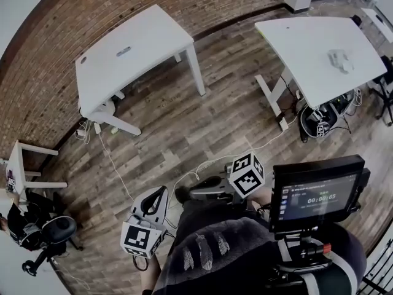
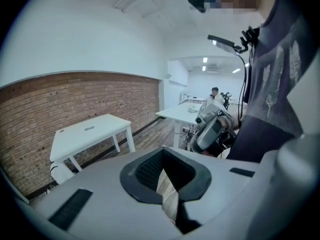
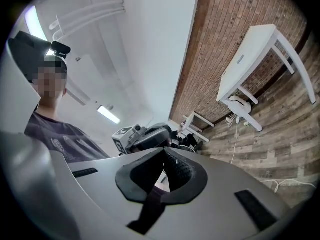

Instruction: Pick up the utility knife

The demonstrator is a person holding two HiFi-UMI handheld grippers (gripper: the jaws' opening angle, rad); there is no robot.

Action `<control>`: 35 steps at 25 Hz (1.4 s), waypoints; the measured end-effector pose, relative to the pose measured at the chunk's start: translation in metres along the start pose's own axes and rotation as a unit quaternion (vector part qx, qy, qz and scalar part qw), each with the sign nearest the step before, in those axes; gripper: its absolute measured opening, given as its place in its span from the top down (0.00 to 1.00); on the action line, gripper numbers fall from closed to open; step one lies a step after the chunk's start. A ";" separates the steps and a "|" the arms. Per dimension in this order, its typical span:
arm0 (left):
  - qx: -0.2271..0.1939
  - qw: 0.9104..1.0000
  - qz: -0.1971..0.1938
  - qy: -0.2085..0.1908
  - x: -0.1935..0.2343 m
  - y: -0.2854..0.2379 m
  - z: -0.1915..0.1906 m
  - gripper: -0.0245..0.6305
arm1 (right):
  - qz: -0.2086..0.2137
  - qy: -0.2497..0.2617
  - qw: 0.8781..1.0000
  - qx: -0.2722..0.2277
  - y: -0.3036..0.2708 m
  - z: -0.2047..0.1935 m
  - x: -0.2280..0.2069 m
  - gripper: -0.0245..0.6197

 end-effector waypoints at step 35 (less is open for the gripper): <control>-0.098 0.991 0.031 0.088 0.280 0.085 -0.101 0.97 | -0.139 0.012 0.990 0.037 -0.234 0.085 -0.097 0.96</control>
Point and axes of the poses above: the fingertips, and each gripper's own axes: y backward along the fingers, x to its left, z out of its top, the point moved 4 cm from there along y, backward along the fingers, and after that the axes turned 9 degrees about z, right-handed, at the moved point
